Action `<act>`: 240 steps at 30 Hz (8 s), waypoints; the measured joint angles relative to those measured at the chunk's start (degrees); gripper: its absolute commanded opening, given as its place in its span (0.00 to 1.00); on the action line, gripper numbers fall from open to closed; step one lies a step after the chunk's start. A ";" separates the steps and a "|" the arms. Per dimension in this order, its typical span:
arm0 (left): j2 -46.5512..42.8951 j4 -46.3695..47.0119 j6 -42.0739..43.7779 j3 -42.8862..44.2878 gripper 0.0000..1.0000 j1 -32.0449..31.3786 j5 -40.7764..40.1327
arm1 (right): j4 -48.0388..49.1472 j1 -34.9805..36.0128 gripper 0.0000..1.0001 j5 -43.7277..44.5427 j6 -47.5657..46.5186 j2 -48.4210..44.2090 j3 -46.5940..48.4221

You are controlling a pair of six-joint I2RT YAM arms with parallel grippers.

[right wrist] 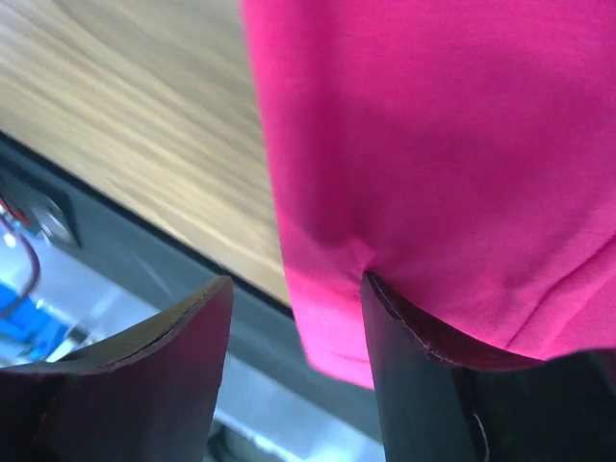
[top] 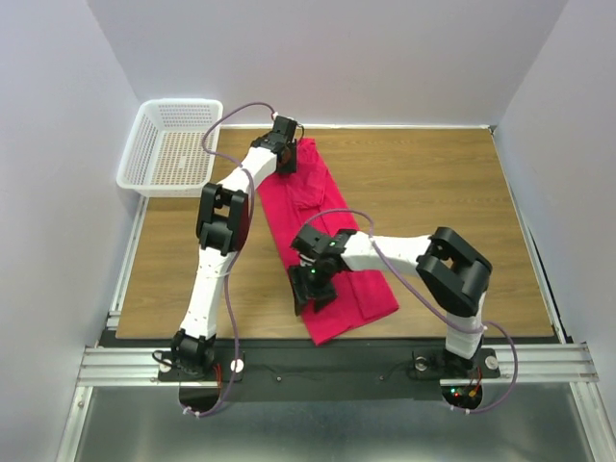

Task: Fold and stack the t-shirts
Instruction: Fold the tshirt

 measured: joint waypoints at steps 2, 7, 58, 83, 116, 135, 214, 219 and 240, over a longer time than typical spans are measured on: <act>1.86 0.52 0.72 2.89 0.54 0.24 0.13 | -0.39 1.68 0.62 -0.20 -0.17 3.19 5.05; 2.75 3.17 1.46 3.82 0.62 1.55 1.64 | -2.69 1.84 0.62 3.50 -1.49 4.83 12.22; -15.96 11.28 -1.88 -27.52 0.60 -5.38 0.66 | 0.04 -18.14 0.26 13.07 -12.81 -4.00 -2.78; -84.30 8.83 -15.63 -69.92 0.86 -4.72 11.17 | 2.58 -20.81 0.55 14.56 -6.71 -25.31 -6.51; -66.07 -7.89 -45.99 -85.09 0.57 -29.88 16.50 | -3.21 -20.96 0.54 13.84 -4.15 -28.17 -19.78; -55.60 -8.83 -43.91 -79.60 0.39 -31.91 16.90 | -2.45 -20.94 0.54 13.86 -4.24 -27.04 -21.62; -47.54 -11.13 -17.66 -54.51 0.00 -1.92 15.89 | -15.43 -24.87 0.04 21.11 -15.41 4.37 27.21; -44.68 -9.68 -14.84 -50.40 0.00 0.00 15.13 | -15.54 -26.21 0.04 20.94 -17.11 8.07 31.80; -37.83 -6.47 -12.02 -47.82 0.00 1.68 13.11 | -14.56 -27.02 0.04 19.21 -18.97 17.99 37.24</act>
